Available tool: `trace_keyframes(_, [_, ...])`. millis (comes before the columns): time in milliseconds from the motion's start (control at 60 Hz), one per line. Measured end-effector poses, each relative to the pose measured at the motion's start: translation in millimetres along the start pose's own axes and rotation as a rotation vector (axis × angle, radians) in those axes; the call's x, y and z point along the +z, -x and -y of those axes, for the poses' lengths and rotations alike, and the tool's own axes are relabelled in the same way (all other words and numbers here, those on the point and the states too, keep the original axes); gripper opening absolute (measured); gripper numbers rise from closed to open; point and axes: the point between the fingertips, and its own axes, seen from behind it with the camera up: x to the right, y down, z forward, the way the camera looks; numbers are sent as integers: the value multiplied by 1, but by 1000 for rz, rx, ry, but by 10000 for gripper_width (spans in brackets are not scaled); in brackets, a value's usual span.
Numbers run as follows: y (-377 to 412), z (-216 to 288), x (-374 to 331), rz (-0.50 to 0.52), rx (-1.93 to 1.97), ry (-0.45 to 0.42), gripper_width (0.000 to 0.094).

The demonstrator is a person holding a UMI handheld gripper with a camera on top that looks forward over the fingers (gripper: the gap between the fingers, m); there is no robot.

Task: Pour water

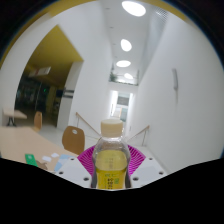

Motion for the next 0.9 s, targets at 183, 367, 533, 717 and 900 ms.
trace_keyframes(183, [-17,-86,-29,35,226,119,388])
trace_keyframes(367, [-32,-122,-60,47,217,195,387])
trace_keyframes(533, [-58,-130,-83,62,148,216,413])
trace_keyframes(717, [-84,-124,-116,84,130,306,836])
trace_keyframes(900, [-88,-111,-194,130,153,330,861])
